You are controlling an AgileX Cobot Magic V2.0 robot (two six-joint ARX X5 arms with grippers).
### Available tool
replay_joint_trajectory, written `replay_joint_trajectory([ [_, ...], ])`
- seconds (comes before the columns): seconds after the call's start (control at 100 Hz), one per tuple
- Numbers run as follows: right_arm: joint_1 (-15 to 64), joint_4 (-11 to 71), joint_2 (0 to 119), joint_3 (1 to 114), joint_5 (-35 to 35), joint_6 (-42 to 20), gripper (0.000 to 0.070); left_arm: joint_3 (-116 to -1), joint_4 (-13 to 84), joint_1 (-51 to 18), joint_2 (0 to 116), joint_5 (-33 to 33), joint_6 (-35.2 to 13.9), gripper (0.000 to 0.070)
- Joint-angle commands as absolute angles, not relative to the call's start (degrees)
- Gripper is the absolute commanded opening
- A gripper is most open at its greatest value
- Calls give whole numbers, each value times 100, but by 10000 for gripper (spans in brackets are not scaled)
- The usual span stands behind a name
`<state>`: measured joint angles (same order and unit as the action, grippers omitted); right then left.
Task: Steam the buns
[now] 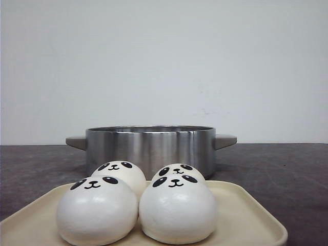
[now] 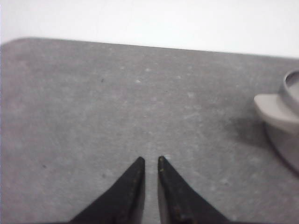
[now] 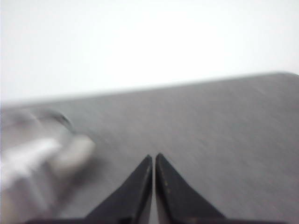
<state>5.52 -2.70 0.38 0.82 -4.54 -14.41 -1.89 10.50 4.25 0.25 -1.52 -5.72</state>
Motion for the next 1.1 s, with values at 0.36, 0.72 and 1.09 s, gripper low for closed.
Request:
replay_joint_trajectory([
  [0.36, 554, 1118, 1039, 2834, -753, -1564, 5, -2475, 1140, 325, 1125, -928, -1686, 4],
  [0.72, 554, 2777, 2775, 5247, -1413, -742, 297, -5072, 2617, 108, 3004, -974, -1122, 309],
  [1.09, 1354, 2945, 4276, 5714, -2659, -1310, 513, -5137, 2969, -43, 3267, -1356, -1203, 567],
])
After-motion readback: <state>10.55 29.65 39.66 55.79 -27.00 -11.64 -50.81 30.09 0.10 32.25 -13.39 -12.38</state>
